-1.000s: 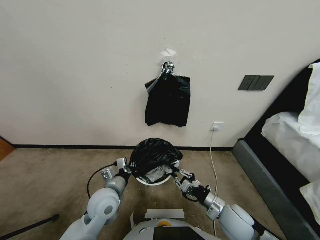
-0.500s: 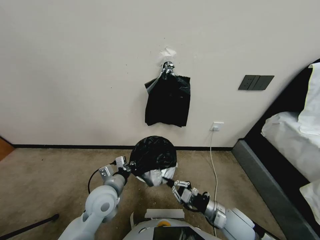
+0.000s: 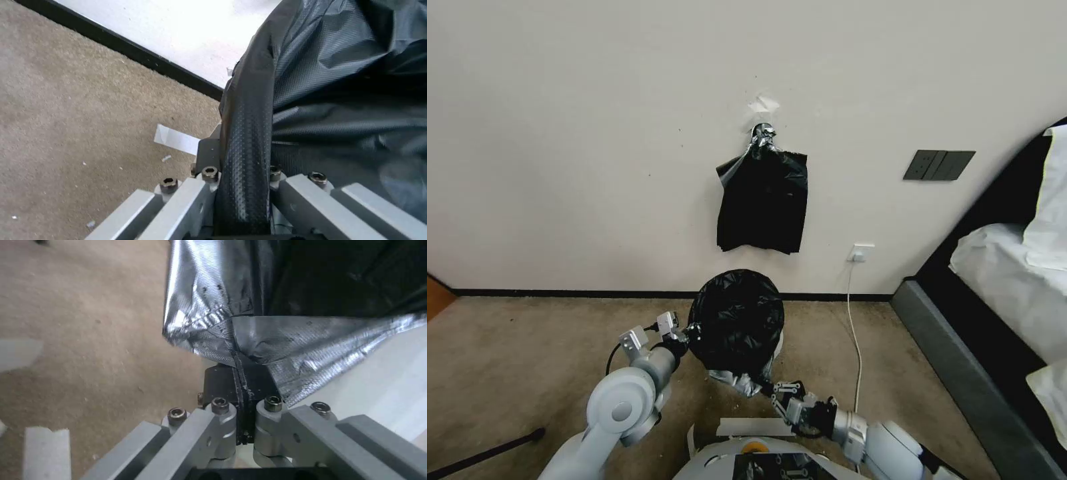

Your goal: Place a trash bag onto the trash bin.

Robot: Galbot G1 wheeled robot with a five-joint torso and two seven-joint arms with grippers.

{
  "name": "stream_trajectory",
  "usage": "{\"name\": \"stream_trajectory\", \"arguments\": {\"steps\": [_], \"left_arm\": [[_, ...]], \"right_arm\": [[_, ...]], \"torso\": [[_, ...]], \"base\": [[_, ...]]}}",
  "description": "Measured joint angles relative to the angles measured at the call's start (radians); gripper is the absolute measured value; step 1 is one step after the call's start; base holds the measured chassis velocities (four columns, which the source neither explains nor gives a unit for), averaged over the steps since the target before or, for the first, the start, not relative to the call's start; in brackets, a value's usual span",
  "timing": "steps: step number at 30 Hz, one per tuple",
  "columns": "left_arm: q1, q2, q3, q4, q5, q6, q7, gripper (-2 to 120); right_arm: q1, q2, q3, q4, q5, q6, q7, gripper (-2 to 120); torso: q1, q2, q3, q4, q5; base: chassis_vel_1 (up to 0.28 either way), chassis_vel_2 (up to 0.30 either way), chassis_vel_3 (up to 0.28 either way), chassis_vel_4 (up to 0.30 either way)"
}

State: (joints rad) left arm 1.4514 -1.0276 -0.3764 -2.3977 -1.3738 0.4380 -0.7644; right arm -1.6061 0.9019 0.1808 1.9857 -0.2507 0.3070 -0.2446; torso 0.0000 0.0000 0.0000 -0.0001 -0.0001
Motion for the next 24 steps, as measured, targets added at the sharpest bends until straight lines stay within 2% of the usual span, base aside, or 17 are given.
{"name": "stream_trajectory", "arguments": {"steps": [7,10,11,14,15,17,19,21,22,24], "left_arm": [[0.015,-0.004,0.007,-0.008,0.006,0.007,-0.004,1],[0.012,-0.006,0.013,-0.005,0.022,-0.001,-0.001,1],[0.012,-0.006,0.013,-0.005,0.022,-0.001,-0.001,1],[-0.004,-0.011,0.019,0.024,0.053,-0.030,0.002,1],[-0.004,-0.011,0.019,0.024,0.053,-0.030,0.002,1],[-0.021,-0.011,0.018,0.046,0.062,-0.049,0.004,1],[-0.030,-0.011,0.017,0.055,0.064,-0.055,0.004,1],[-0.046,-0.009,0.018,0.070,0.065,-0.064,0.004,1],[-0.046,-0.009,0.018,0.070,0.065,-0.064,0.004,1],[-0.059,-0.008,0.020,0.085,0.073,-0.073,0.005,1]], "right_arm": [[0.021,0.021,-0.030,-0.027,0.021,-0.042,0.059,0],[0.010,0.019,-0.032,-0.026,0.041,-0.046,0.080,14],[0.010,0.019,-0.032,-0.026,0.041,-0.046,0.080,14],[-0.023,0.012,-0.022,-0.005,0.072,-0.046,0.095,26],[-0.023,0.012,-0.022,-0.005,0.072,-0.046,0.095,26],[-0.057,0.002,-0.008,0.013,0.097,-0.045,0.101,38],[-0.070,-0.001,0.000,0.017,0.102,-0.042,0.103,43],[-0.092,-0.007,0.015,0.020,0.111,-0.025,0.107,54],[-0.092,-0.007,0.015,0.020,0.111,-0.025,0.107,54],[-0.118,-0.010,0.029,0.033,0.116,-0.014,0.109,63]], "torso": [[0.000,0.000,0.000,0.0002,0.0001],[0.000,0.000,0.000,0.0001,0.0001],[0.000,0.000,0.000,0.0001,0.0001],[0.000,0.000,0.000,0.0000,0.0000],[0.000,0.000,0.000,0.0000,0.0000],[0.000,0.000,0.000,0.0000,-0.0001],[0.000,0.000,0.000,0.0000,-0.0001],[0.000,0.000,0.000,0.0001,0.0001],[0.000,0.000,0.000,0.0001,0.0001],[0.000,0.000,0.000,0.0000,0.0002]], "base": [[0.000,0.000,0.000,0.000],[0.000,0.000,0.000,0.000],[0.000,0.000,0.000,0.000],[0.000,0.000,0.000,0.000],[0.000,0.000,0.000,0.000],[0.000,0.000,0.000,0.000],[0.000,0.000,0.000,0.000],[0.000,0.000,0.000,0.000],[0.000,0.000,0.000,0.000],[0.000,0.000,0.000,0.000]]}}
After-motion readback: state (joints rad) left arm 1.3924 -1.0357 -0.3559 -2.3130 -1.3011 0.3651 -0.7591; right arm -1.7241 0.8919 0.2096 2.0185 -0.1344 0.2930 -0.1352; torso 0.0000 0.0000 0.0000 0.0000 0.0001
